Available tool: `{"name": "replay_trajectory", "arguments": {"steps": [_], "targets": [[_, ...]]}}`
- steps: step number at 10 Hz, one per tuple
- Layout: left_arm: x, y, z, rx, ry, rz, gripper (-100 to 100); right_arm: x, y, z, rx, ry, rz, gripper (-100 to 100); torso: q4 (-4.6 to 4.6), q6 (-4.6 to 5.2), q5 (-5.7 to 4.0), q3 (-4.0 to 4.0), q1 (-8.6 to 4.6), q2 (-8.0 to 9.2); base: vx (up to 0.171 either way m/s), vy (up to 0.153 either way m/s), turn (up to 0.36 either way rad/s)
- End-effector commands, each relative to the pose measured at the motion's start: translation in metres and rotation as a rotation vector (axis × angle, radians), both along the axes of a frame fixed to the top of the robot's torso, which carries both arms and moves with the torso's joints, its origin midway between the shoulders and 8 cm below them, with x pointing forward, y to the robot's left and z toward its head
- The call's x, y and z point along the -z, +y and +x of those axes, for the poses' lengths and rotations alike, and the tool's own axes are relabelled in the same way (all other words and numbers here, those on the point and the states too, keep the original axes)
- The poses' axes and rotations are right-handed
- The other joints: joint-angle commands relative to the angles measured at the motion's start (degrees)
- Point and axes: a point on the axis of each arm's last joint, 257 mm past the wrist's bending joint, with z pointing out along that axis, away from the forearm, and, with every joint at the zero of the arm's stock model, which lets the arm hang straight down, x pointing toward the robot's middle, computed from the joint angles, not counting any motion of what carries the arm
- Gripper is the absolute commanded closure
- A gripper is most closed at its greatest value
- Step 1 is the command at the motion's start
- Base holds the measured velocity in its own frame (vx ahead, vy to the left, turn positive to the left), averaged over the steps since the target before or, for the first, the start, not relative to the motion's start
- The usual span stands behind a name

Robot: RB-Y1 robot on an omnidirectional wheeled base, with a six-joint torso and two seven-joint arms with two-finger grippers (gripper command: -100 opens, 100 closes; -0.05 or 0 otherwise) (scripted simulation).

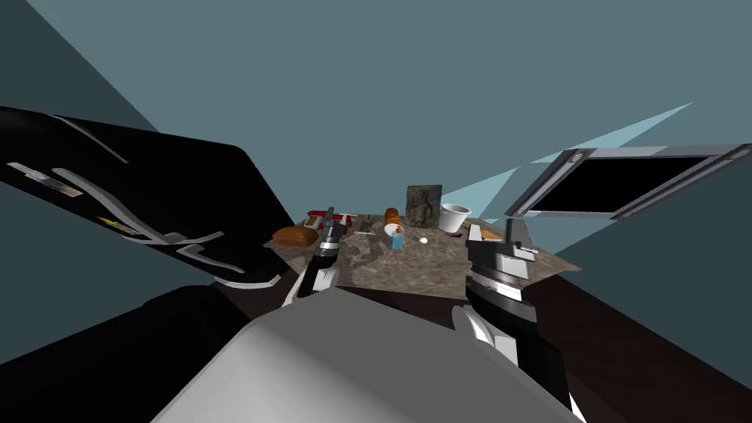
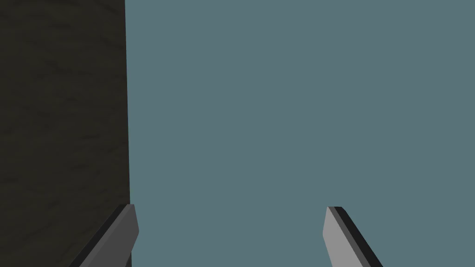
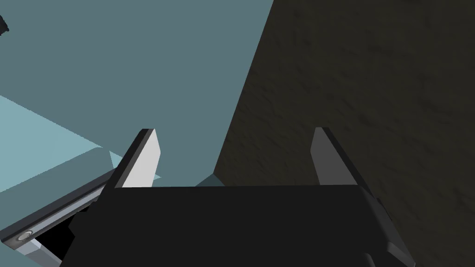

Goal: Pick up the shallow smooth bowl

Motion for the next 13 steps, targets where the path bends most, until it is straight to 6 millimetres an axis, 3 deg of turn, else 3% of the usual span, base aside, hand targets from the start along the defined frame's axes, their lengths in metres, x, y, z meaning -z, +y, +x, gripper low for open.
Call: {"name": "replay_trajectory", "arguments": {"steps": [1, 13], "targets": [[0.006, 0.001, 0.007, 0.006, 0.027, 0.001, -100, 0.0, 0.0, 0.0, 0.0, 0.0, 0.0, 0, 0.0, 0.0, 0.0, 0.0, 0.0, 0.0, -0.003, 0.003, -0.041], [0.062, 0.008, 0.067, 0.037, 0.279, -0.021, -100, 0.0, 0.0, 0.0, 0.0, 0.0, 0.0, 0, 0.0, 0.01, 0.0, 0.0, 0.01, 0.01, -0.008, 0.005, -0.055]]}}
